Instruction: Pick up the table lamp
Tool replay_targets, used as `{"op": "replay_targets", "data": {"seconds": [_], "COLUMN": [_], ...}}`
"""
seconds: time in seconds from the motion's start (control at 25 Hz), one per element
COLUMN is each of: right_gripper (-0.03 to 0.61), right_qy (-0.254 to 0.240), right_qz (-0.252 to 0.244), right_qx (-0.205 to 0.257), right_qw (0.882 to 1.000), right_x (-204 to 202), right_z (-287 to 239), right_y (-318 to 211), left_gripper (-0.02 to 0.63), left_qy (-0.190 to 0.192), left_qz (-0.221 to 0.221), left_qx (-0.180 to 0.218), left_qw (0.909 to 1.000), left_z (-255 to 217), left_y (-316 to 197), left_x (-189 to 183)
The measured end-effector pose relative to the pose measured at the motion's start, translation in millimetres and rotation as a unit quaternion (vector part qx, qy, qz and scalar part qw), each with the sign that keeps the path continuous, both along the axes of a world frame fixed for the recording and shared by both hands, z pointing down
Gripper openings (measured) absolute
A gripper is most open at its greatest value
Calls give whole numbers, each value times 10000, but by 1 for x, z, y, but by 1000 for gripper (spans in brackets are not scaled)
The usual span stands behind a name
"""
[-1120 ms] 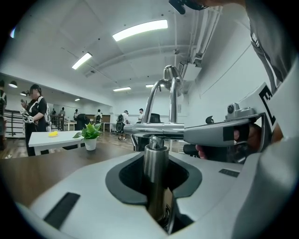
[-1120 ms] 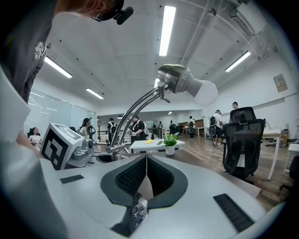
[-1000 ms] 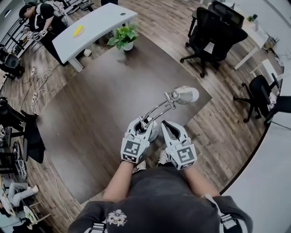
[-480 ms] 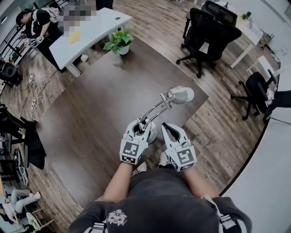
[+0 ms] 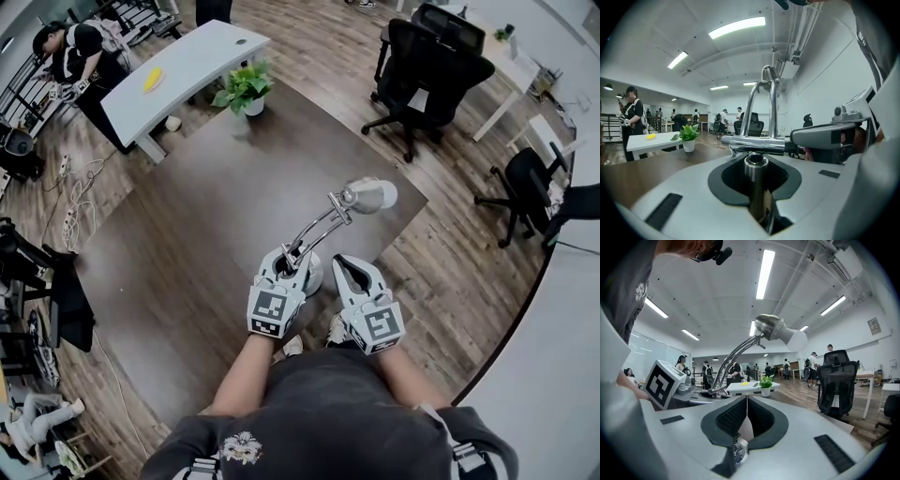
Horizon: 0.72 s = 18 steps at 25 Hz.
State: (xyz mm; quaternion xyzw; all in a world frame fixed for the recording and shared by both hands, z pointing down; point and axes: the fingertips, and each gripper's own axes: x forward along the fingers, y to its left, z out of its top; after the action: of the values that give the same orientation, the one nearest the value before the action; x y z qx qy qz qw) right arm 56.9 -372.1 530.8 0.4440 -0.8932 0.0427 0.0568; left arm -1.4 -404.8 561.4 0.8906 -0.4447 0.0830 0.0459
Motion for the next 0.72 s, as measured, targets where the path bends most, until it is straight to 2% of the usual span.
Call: {"op": "replay_targets", "data": {"seconds": [0.24,0.44,0.72], "right_gripper": [28,28,28], "right_qy": [-15,-16,-91], "right_qz": [14,-30,16], "right_qx": [-12,46,119], "right_qw": [10000,10000,9999], "right_x": [-2,1,4], "right_z": [-1,-3,-7], "right_y": [2,2,0], "left_gripper": [66,67,67], "left_qy": [-30,-157,139], "left_qz": [-37,113,-72], "left_qx": [-39,67,37], "left_qw": [10000,9998,9999], "left_z": [0,-4,-33], "left_y": [0,4,-1], "left_x": [-1,8,4]}}
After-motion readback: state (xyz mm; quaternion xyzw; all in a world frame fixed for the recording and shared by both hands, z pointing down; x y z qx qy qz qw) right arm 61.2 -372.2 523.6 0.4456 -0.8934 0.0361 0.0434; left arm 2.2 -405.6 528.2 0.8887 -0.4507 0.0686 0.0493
